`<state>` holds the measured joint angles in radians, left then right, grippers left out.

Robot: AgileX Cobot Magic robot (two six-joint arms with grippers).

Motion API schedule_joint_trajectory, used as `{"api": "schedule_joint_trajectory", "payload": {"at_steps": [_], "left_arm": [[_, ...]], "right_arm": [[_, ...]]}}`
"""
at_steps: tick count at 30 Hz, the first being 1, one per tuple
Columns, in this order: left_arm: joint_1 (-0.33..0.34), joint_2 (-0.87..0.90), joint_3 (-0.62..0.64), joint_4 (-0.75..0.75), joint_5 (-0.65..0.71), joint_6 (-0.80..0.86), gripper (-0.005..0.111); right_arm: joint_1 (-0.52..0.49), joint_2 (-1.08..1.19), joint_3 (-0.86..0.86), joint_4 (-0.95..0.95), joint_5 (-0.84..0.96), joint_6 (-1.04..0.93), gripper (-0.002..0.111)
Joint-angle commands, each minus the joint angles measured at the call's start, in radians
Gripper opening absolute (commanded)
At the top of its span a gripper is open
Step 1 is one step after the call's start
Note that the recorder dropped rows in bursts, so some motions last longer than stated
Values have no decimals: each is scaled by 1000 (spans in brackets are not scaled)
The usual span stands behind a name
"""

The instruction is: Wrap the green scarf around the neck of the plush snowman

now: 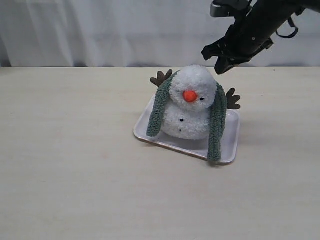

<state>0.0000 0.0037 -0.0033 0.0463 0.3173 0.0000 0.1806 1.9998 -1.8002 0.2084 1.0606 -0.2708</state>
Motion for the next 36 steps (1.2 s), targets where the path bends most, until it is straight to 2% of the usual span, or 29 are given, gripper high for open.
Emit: {"api": "schedule_joint_trajectory", "payload": {"at_steps": [1,7,14,19,23,33,36], "left_arm": [[-1,-4,3,-2,-9,0,0],[-1,-4,3,-2,-9,0,0],[-1,-4,3,-2,-9,0,0],[-1,-4,3,-2,-9,0,0],[-1,-4,3,-2,-9,0,0],[-1,-4,3,-2,-9,0,0],[-1,-4,3,-2,-9,0,0]], "right_arm": [[-4,-36,1,-28,56,28,4],[-4,-48,79,-41,46,46,4],[-4,-75,301,4,-218,35,4],[-4,-71,416,209,-348,-141,4],[-4,-73,430,311,-339,-242,4],[-9,-204,430,249,-315,-186,4],[-9,-258,430,247,-279,-167,12]]}}
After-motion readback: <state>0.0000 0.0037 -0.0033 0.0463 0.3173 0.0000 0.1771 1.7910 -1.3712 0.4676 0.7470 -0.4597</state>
